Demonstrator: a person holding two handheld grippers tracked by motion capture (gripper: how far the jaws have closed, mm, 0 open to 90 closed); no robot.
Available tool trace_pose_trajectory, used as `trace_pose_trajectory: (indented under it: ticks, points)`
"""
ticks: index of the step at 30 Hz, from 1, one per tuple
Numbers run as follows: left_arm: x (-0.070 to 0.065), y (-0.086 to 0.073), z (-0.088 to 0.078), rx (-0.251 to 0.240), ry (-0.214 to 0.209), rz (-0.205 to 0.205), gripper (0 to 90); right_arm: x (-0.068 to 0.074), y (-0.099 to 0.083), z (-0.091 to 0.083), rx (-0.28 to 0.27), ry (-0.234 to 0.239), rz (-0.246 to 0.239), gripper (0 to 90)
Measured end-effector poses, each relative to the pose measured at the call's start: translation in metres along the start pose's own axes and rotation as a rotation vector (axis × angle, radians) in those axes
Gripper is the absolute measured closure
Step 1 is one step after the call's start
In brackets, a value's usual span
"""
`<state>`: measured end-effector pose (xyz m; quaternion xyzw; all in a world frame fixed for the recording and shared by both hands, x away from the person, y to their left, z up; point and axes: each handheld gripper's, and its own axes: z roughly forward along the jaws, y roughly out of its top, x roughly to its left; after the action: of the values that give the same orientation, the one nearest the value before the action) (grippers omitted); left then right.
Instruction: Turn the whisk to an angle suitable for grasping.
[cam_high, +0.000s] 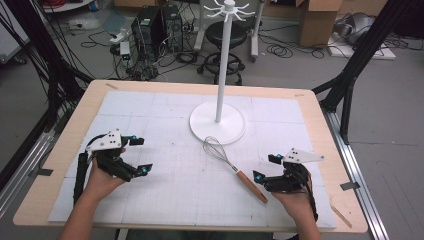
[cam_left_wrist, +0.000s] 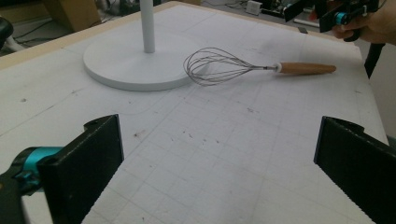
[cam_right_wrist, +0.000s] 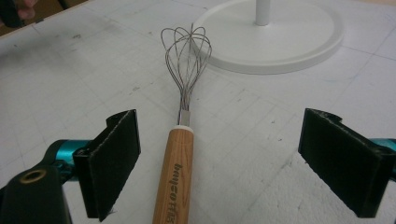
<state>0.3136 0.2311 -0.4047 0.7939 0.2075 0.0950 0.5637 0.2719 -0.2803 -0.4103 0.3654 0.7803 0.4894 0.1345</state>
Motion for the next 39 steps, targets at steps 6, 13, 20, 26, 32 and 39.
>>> trace_pose_trajectory:
  ticks: [6, 13, 20, 26, 32, 39]
  points:
    - [-0.002, 0.0, 0.001, 0.012, -0.002, 0.007, 2.0, 0.002, -0.001, 0.003, 0.02, 0.002, -0.001, 11.5]
    - [-0.002, 0.0, 0.001, 0.013, -0.009, 0.008, 2.0, 0.007, 0.002, 0.002, 0.021, -0.006, -0.001, 11.8]
    - [-0.004, -0.002, 0.006, 0.041, -0.016, 0.012, 2.0, 0.015, 0.003, 0.013, 0.071, 0.005, -0.01, 17.3]
    - [-0.004, -0.002, 0.007, 0.045, -0.014, 0.015, 2.0, 0.019, 0.002, 0.023, 0.124, 0.009, -0.024, 24.7]
    - [-0.004, -0.002, 0.008, 0.059, -0.01, 0.017, 2.0, 0.023, -0.003, 0.034, 0.187, 0.018, -0.012, 37.5]
    - [-0.003, -0.003, 0.009, 0.061, -0.011, 0.017, 2.0, 0.023, -0.009, 0.043, 0.26, -0.011, -0.019, 43.9]
